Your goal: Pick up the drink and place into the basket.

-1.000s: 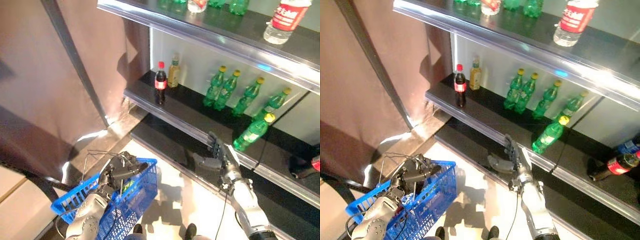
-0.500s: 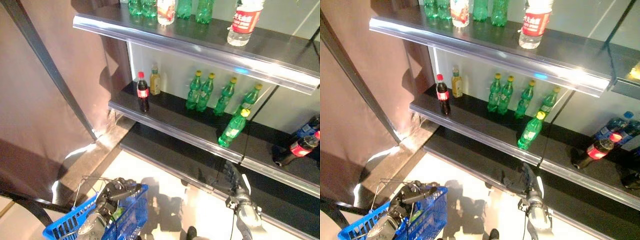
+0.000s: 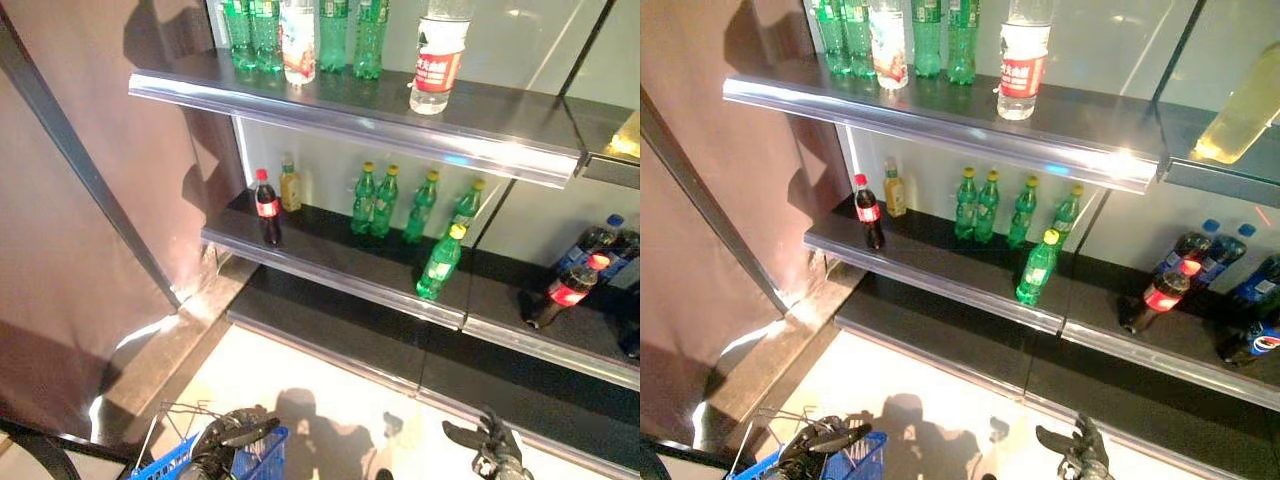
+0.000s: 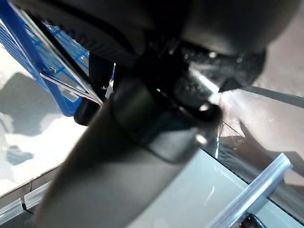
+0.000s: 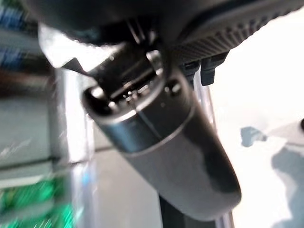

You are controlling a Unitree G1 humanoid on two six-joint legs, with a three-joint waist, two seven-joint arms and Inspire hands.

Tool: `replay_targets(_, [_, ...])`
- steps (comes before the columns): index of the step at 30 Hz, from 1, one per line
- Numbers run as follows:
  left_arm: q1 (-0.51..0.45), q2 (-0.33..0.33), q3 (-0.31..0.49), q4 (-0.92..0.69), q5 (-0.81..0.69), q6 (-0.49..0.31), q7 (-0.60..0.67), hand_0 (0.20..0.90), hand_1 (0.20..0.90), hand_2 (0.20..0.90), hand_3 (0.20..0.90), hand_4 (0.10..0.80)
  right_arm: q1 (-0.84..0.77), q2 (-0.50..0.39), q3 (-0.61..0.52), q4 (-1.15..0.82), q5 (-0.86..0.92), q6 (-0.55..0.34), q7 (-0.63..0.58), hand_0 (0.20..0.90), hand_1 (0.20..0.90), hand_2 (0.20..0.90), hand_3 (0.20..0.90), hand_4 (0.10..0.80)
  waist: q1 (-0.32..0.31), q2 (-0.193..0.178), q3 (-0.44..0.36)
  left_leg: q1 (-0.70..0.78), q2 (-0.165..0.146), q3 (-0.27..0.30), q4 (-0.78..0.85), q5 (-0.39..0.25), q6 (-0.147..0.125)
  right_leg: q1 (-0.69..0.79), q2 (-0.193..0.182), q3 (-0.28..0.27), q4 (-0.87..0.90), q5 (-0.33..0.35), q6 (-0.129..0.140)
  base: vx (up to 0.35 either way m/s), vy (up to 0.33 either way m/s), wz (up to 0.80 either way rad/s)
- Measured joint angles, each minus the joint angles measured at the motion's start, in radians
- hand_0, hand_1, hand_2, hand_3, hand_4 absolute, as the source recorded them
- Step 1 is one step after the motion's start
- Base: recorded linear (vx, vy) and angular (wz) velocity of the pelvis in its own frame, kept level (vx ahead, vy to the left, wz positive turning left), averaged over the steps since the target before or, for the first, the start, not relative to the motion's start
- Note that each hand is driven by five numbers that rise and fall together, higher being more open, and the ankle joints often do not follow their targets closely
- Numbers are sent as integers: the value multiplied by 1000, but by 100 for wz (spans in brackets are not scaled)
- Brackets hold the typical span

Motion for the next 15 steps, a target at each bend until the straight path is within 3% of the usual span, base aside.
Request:
replay_targets(6, [-25,-4,7,94,4,-37,-15,300,300,300,200,100,0,0,-13,128,0,-1,18,900,900,900,900,800,1,7,-19,5,3,25,0,-6,-4,-5,0,1,0,2,-2,24,13,-11])
replay_targets(15, [-27,-4,32,115,2,-36,-31,300,300,300,200,100,14,0,-14,146,0,-1,30,900,900,900,900,800,-3,4,-24,17,-5,57,6,-20,-7,-21,10,19,6,19,0,21,61,-13])
